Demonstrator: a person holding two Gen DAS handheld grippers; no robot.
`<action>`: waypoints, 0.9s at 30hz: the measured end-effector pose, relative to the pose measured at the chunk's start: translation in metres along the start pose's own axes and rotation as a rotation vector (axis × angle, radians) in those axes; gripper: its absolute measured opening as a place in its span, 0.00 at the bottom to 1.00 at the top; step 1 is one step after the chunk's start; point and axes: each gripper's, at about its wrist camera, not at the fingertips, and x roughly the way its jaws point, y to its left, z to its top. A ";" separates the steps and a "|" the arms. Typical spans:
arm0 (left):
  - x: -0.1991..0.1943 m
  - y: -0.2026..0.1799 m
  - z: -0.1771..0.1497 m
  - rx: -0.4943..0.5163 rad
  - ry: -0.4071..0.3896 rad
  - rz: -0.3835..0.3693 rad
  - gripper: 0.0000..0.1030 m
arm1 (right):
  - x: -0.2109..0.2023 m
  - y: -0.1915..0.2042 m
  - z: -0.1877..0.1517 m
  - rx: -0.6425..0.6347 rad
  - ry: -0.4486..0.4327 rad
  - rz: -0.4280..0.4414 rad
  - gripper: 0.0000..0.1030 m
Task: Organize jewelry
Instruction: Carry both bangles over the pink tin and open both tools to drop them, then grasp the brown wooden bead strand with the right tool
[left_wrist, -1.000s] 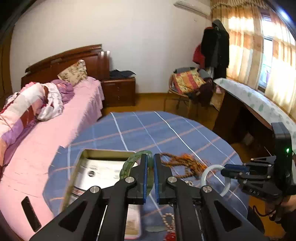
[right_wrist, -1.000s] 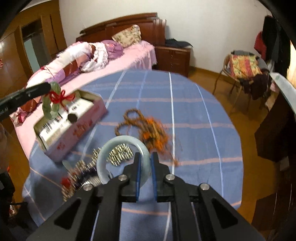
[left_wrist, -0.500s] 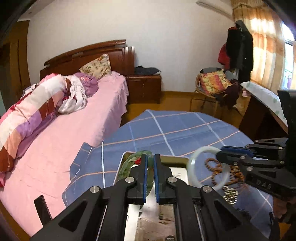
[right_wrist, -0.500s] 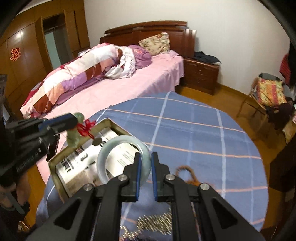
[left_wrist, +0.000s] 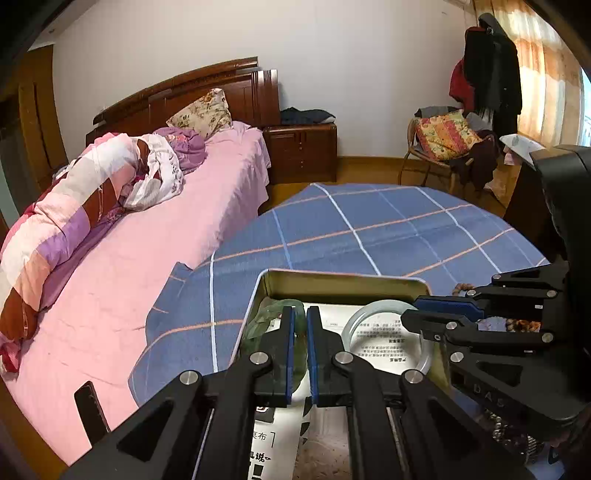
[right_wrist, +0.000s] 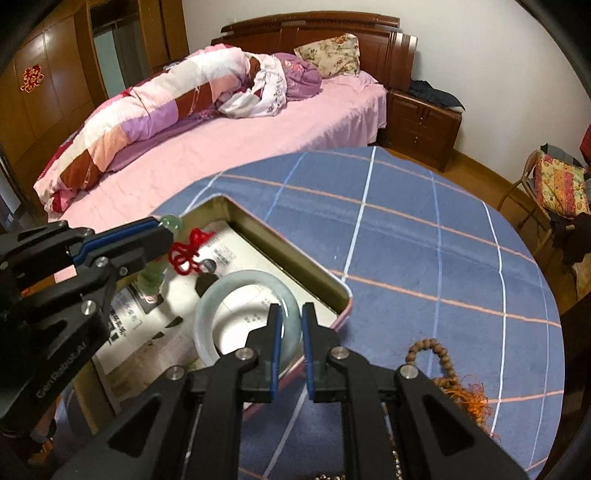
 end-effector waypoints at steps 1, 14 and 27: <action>0.003 0.002 0.000 -0.003 0.007 -0.002 0.05 | 0.001 0.000 -0.001 0.000 0.002 0.002 0.13; -0.009 0.002 -0.004 -0.041 0.015 0.029 0.68 | -0.033 -0.015 -0.010 0.065 -0.078 0.070 0.54; -0.042 -0.053 -0.015 -0.023 -0.029 -0.005 0.69 | -0.095 -0.134 -0.087 0.302 -0.098 -0.100 0.60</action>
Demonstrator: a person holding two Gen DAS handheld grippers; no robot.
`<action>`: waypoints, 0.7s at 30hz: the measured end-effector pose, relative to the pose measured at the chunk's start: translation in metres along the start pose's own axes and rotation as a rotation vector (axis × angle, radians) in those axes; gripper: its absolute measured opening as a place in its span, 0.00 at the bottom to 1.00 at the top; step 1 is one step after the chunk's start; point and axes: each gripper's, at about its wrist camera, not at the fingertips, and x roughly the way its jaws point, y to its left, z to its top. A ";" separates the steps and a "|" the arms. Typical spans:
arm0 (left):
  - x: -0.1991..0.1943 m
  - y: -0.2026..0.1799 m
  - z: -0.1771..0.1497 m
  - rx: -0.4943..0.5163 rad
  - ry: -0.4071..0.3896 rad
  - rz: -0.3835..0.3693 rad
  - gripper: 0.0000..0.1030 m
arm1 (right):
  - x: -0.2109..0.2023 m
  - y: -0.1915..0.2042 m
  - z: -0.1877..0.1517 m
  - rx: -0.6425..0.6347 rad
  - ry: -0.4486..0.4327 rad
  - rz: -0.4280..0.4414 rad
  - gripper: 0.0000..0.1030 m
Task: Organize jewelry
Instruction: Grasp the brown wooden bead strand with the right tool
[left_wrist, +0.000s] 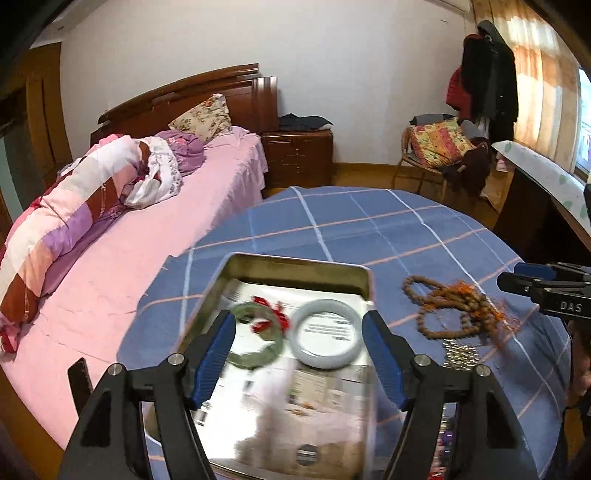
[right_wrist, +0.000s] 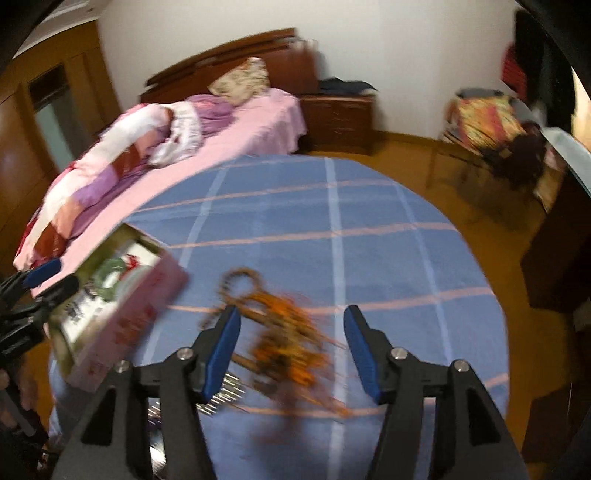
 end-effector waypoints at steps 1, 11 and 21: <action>0.000 -0.004 0.000 0.005 0.003 -0.002 0.69 | 0.002 -0.004 -0.003 0.008 0.012 -0.002 0.60; 0.000 -0.034 -0.001 0.046 0.022 -0.022 0.69 | 0.038 0.015 -0.014 -0.051 0.092 0.056 0.59; 0.000 -0.060 0.000 0.080 0.022 -0.073 0.69 | -0.002 -0.016 -0.023 0.023 -0.012 0.019 0.22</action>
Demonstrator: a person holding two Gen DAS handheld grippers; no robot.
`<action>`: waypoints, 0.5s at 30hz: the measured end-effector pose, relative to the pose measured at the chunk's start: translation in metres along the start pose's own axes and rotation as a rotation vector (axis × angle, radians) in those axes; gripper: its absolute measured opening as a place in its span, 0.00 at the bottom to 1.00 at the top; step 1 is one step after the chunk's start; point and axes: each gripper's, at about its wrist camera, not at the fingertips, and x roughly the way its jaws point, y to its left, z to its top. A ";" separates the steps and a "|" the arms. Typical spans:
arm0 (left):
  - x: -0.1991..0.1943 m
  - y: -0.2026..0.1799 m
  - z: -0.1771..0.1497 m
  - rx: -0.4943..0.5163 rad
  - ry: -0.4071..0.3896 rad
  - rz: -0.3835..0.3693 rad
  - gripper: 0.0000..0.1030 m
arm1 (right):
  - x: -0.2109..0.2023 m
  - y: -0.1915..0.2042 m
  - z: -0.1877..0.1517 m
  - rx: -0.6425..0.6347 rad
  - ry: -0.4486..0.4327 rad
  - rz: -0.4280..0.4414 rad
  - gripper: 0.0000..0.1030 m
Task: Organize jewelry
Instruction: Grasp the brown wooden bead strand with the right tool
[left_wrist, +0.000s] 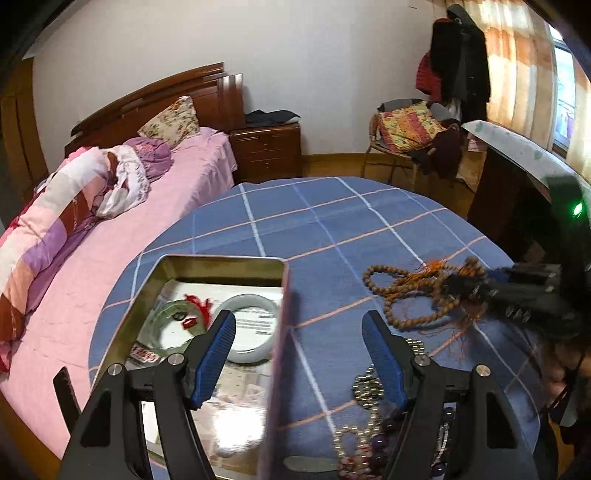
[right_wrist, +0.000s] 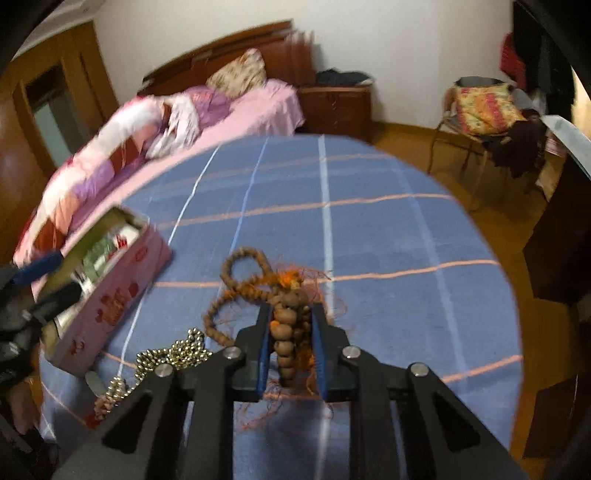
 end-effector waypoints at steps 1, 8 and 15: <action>0.000 -0.005 0.001 0.011 -0.001 -0.008 0.69 | -0.005 -0.003 0.000 0.014 -0.014 -0.003 0.22; 0.006 -0.033 0.001 0.082 0.008 -0.037 0.69 | -0.037 -0.015 -0.009 0.057 -0.077 -0.022 0.22; 0.029 -0.056 -0.008 0.126 0.082 -0.076 0.69 | -0.033 -0.016 -0.021 0.061 -0.058 -0.025 0.22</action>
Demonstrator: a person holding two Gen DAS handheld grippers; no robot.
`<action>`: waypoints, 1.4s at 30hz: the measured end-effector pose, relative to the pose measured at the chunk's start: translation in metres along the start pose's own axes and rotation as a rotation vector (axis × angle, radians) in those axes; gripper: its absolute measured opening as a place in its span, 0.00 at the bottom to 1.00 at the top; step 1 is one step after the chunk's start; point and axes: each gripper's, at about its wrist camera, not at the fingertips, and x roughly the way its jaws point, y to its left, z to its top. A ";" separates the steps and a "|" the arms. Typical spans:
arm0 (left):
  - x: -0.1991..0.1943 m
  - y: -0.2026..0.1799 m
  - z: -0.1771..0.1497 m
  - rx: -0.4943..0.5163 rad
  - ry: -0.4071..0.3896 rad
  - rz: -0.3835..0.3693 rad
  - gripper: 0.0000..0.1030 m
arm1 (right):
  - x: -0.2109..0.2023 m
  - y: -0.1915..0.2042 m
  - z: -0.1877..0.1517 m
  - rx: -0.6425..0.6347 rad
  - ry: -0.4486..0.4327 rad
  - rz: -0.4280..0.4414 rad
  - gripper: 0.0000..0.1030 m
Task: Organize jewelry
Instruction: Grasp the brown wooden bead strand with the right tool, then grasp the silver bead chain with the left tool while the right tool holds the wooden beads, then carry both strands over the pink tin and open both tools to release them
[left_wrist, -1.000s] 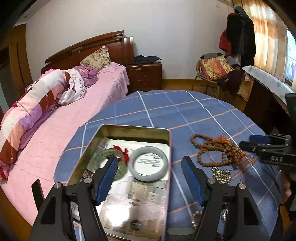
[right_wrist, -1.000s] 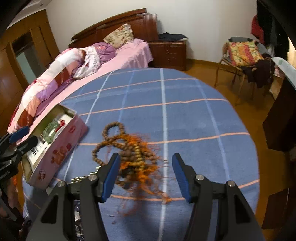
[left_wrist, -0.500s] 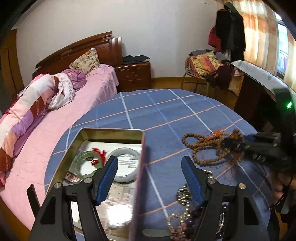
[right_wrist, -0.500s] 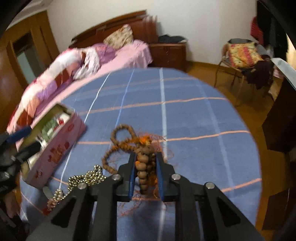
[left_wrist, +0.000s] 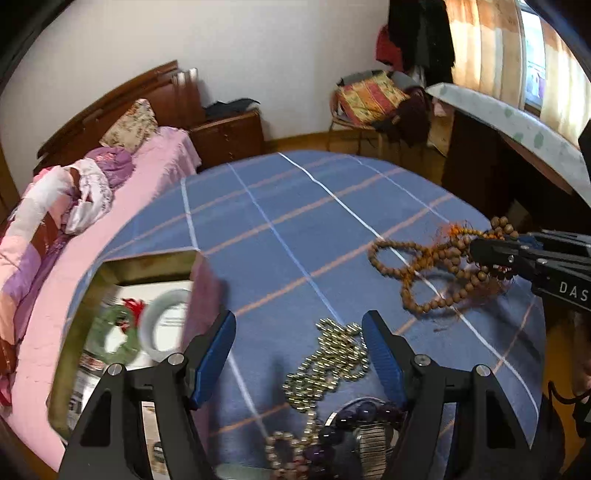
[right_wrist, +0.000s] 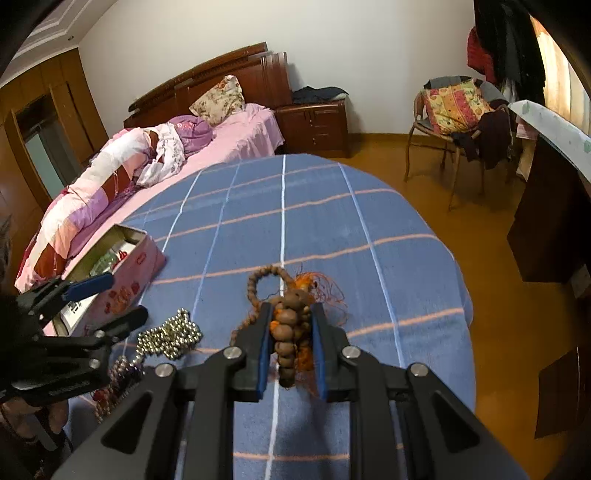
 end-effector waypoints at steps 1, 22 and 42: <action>0.005 -0.002 -0.001 0.000 0.016 -0.012 0.69 | 0.001 0.000 -0.002 0.000 0.002 0.001 0.22; 0.006 -0.003 0.001 -0.006 0.042 -0.107 0.09 | -0.010 0.021 -0.002 -0.050 -0.035 0.039 0.22; -0.094 0.096 0.029 -0.126 -0.177 0.014 0.09 | -0.054 0.101 0.058 -0.230 -0.174 0.115 0.22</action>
